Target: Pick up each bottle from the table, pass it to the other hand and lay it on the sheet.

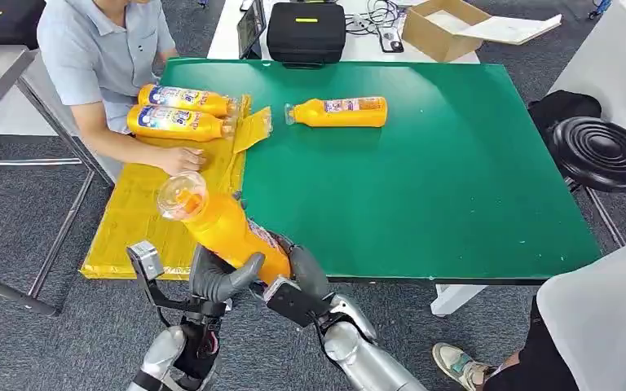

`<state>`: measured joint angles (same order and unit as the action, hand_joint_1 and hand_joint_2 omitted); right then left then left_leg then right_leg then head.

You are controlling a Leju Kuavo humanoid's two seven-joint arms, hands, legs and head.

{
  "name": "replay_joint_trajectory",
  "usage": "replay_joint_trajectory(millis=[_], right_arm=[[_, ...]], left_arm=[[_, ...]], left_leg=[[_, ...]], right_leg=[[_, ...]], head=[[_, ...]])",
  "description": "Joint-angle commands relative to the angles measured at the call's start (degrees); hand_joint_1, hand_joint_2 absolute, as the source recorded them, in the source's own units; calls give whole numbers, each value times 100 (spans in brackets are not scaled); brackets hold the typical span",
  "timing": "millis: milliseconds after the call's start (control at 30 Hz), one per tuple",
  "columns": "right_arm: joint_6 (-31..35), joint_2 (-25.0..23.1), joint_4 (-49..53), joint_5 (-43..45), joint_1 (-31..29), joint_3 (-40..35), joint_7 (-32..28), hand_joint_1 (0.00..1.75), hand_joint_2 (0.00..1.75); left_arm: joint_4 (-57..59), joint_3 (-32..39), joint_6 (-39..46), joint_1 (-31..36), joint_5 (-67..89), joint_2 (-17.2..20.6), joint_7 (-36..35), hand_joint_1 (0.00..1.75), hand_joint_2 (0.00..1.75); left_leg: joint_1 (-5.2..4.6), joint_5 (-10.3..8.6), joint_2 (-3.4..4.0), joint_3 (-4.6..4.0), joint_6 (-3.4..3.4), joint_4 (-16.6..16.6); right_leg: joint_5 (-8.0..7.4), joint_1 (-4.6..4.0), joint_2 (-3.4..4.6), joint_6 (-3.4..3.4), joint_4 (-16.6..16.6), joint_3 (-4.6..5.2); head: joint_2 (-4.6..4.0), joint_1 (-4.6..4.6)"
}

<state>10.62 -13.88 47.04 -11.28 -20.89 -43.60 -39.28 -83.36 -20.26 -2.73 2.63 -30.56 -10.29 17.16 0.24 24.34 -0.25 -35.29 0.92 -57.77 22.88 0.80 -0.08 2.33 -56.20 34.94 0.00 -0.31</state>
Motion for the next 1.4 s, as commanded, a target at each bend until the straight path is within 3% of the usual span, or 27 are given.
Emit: replay_joint_trajectory(millis=[33, 267, 300, 333, 367, 467, 500, 567, 700, 900, 1200, 1400], right_arm=[[55, -115, -587, -117, -99, -697, -72, 175, 175], [450, -117, -935, -330, -267, -680, -72, 175, 175], [588, -134, -1026, -388, -299, -639, -72, 168, 175], [713, -163, -1142, -472, -336, -614, -72, 12, 175], [846, -159, -1067, -516, -314, -600, -72, 0, 175], [1100, -168, -919, -751, -261, -689, -72, 0, 175], [1236, -172, -954, -887, -272, -734, -72, 0, 0], [1579, -179, -1061, -1110, -284, -737, -72, 0, 0], [1626, -152, -1004, -1137, -268, -741, -72, 0, 0], [2017, -132, -1134, -1513, -283, -835, -72, 0, 0], [2119, -113, -949, -1016, -165, -954, -72, 0, 0], [1992, -114, -768, -674, -147, -987, -72, 0, 0]], left_arm=[[228, -335, -132, 410, -116, 12, -132, 175, 175], [380, -471, -127, 550, -71, 181, -164, 175, 175], [406, -465, -115, 568, -30, 217, -157, 175, 175], [426, -430, -112, 572, -34, 243, -158, 175, 175], [428, -407, -105, 569, -35, 257, -161, 175, 175], [513, -305, -10, 664, 66, 430, -273, 175, 175], [549, -237, 75, 712, 152, 478, -247, 175, 175], [728, -139, 143, 932, 309, 652, -327, 175, 175], [830, -112, 172, 1045, 500, 733, -379, 175, 175], [1618, 364, 201, 1762, 1148, 1256, -625, 175, 175], [1959, 853, 791, 2247, 2093, 1349, -302, 175, 175], [3066, 492, 2082, 2942, 4672, 1393, -174, 175, 175]], left_leg=[[6, 11, -5, 26, -5, 0], [4, 4, -11, 18, -5, 3], [4, 7, -14, 26, -6, 2], [4, 6, -15, 27, -6, 5], [3, 3, -10, 20, -4, 5], [5, 4, -6, 20, -5, 4], [6, 9, -8, 34, -7, 5], [2, 3, 0, 16, -4, 5], [5, 7, -10, 33, -8, 5], [8, 3, -14, 35, -9, 7], [3, 0, -5, 20, -7, 6], [5, -2, -10, 15, -6, 3]], right_leg=[[13, -7, -8, -10, 1, -29], [8, -4, -13, -8, 3, -22], [13, -5, -16, -11, 2, -30], [12, -5, -17, -10, 3, -31], [8, -4, -12, -8, 4, -22], [7, -6, -8, -8, 4, -21], [13, -7, -10, -12, 4, -35], [4, -3, -2, -7, 2, -16], [12, -6, -10, -13, 1, -35], [10, -8, -14, -14, 3, -37], [5, -6, -6, -9, -5, -18], [5, -3, -12, -7, -6, -18]], head=[[0, 2], [0, 2], [0, 2], [0, 2], [0, 2], [0, 0], [0, 2], [0, 2], [0, 4], [0, 4], [0, 0], [0, 4]])
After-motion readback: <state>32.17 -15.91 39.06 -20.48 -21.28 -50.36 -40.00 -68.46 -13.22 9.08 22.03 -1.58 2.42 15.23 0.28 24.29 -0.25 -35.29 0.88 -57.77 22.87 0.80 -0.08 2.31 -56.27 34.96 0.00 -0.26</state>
